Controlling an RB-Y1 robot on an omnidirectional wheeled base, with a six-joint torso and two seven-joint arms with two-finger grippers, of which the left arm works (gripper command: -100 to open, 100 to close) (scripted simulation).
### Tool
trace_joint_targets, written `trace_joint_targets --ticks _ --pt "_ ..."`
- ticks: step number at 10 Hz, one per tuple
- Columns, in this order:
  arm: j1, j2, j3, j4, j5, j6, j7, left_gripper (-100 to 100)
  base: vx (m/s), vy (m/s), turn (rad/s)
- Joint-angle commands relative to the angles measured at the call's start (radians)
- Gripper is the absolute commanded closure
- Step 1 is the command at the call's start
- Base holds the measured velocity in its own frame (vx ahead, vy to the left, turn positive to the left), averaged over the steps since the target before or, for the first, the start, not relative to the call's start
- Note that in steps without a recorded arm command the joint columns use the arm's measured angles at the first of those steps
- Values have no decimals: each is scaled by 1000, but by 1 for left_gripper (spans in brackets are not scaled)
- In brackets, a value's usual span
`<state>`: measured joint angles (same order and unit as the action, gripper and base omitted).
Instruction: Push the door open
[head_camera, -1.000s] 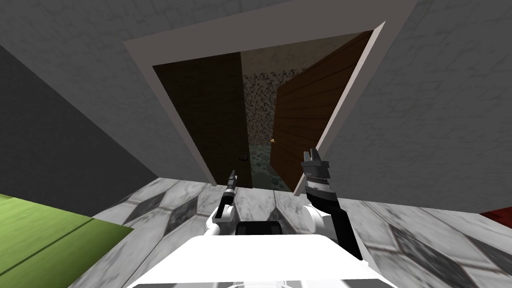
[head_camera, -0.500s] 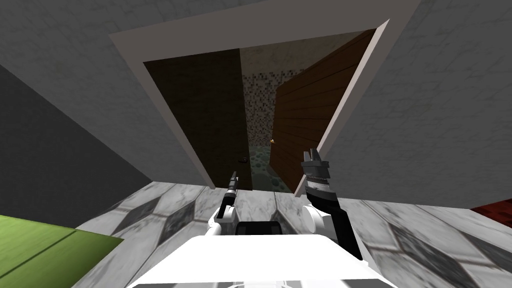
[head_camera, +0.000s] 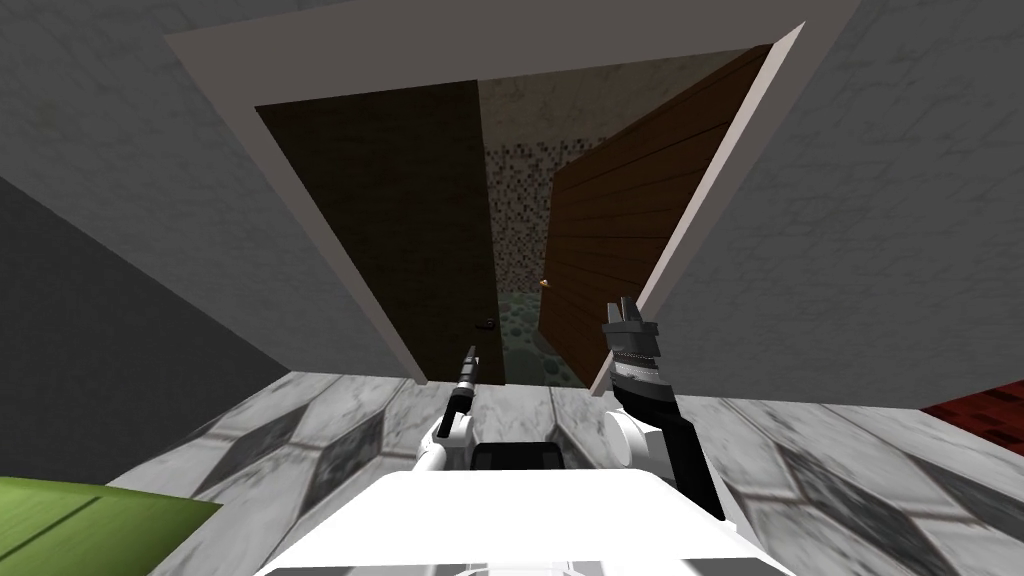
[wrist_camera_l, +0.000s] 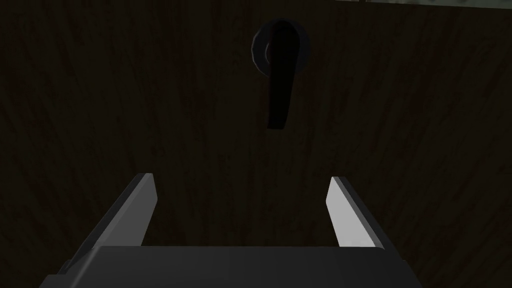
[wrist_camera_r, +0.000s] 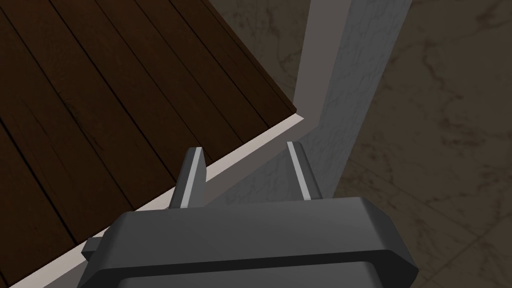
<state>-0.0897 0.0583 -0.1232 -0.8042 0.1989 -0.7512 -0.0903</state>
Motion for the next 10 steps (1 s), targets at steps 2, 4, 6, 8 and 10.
trace_joint_targets --ticks 2,4,6,8,10 --pt "-18 -5 -6 48 5 -11 1 -100 76 49 -44" --pt "-40 -12 -13 105 10 -24 2 -100 99 56 -62" --pt "-52 -16 -16 137 12 -31 2 -100 95 62 -41" --pt "-48 -17 -17 130 12 -27 1 -100 35 21 -9" --pt "-53 -4 -11 137 13 -28 1 -100 157 -8 -25"
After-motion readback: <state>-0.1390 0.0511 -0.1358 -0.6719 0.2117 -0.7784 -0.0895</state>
